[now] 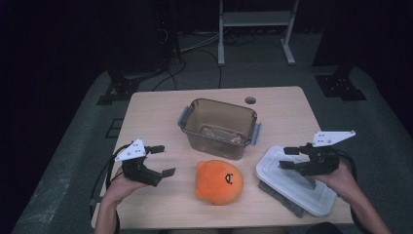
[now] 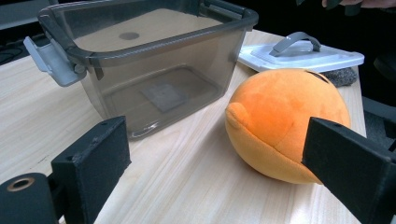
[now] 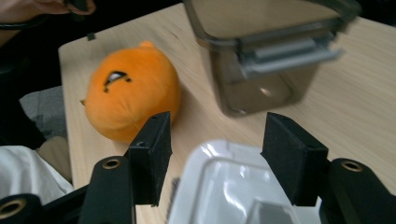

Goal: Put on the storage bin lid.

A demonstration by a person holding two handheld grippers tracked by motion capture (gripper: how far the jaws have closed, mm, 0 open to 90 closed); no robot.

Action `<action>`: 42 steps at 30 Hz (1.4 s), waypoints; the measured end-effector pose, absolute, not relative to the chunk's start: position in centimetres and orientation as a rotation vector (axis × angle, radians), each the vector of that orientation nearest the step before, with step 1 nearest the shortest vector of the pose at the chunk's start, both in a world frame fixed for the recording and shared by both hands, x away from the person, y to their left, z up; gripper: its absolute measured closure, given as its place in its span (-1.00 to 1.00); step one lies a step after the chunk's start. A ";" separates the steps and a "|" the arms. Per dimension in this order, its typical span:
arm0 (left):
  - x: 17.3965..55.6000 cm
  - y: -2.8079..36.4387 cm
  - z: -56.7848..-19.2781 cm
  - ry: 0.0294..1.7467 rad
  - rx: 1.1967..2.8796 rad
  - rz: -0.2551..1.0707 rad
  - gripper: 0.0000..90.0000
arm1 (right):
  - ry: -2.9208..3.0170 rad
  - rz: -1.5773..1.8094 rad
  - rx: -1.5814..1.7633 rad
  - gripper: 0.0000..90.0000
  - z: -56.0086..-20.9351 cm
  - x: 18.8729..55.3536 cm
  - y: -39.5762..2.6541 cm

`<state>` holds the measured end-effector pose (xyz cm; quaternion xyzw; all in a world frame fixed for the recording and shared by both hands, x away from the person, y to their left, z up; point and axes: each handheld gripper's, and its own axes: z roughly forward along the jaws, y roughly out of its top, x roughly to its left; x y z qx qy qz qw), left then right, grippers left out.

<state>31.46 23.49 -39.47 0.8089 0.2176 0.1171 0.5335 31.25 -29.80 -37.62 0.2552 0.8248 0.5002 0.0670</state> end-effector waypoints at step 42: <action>31.4 23.6 -39.9 0.531 1.928 0.269 -0.84 | 2.825 1.416 0.260 -0.15 -37.2 32.3 -11.9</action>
